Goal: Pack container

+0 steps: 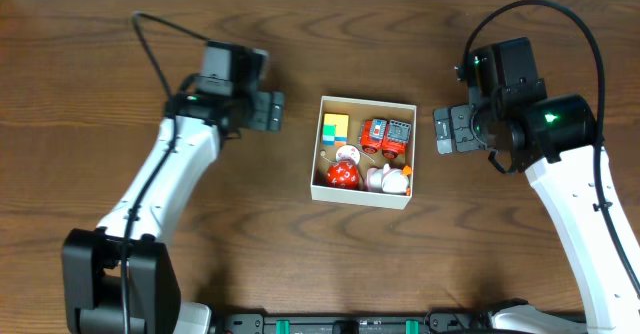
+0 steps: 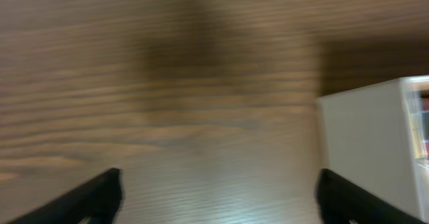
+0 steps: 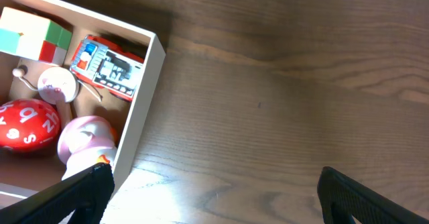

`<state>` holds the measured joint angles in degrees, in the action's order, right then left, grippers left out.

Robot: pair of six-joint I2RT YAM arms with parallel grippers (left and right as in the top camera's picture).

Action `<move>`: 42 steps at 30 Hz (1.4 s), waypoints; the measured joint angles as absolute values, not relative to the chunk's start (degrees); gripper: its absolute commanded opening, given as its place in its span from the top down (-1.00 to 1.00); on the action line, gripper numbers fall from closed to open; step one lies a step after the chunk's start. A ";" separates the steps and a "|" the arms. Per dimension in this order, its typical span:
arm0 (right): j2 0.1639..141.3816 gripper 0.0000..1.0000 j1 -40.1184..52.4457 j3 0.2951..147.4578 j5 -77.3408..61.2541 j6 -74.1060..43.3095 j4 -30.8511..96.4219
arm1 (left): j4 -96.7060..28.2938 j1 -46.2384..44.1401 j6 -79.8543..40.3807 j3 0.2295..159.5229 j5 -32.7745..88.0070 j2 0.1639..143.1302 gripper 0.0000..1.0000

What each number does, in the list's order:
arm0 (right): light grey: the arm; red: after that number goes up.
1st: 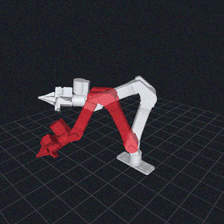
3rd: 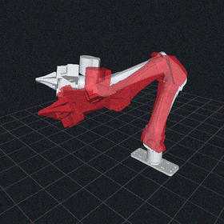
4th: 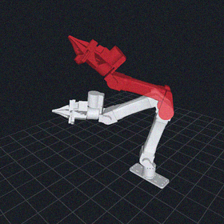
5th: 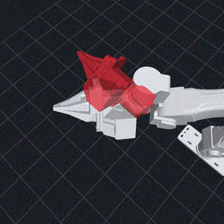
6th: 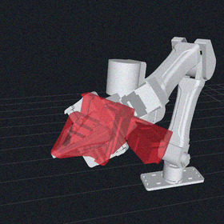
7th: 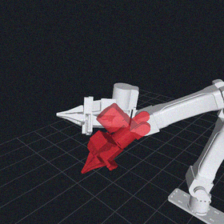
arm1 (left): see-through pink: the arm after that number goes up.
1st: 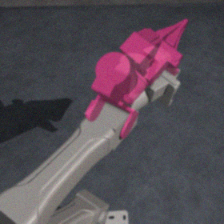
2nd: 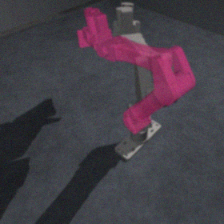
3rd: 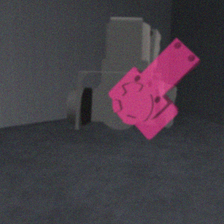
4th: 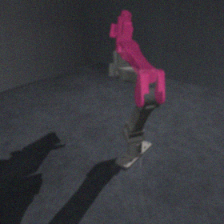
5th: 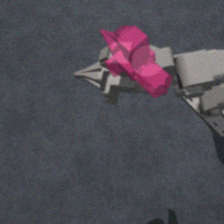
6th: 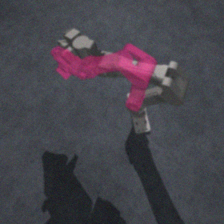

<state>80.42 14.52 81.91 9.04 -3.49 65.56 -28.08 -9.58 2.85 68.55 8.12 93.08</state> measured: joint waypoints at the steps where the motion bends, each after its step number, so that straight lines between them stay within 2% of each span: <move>1: 80.42 -0.99 14.52 81.91 9.04 -3.49 65.54 | -28.08 -8.43 2.70 68.55 8.10 93.08 -0.96; 9: 80.42 -0.98 14.52 81.91 9.06 -3.49 65.56 | -28.38 -4.58 2.70 68.55 7.92 92.88 -0.96; 42: 80.42 -0.98 14.52 81.91 9.06 -3.49 65.54 | -28.45 -4.58 2.81 68.55 7.92 92.88 -0.96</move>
<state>80.42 14.52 81.91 9.06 -3.49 65.54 -28.45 -4.58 2.81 68.55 7.92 92.88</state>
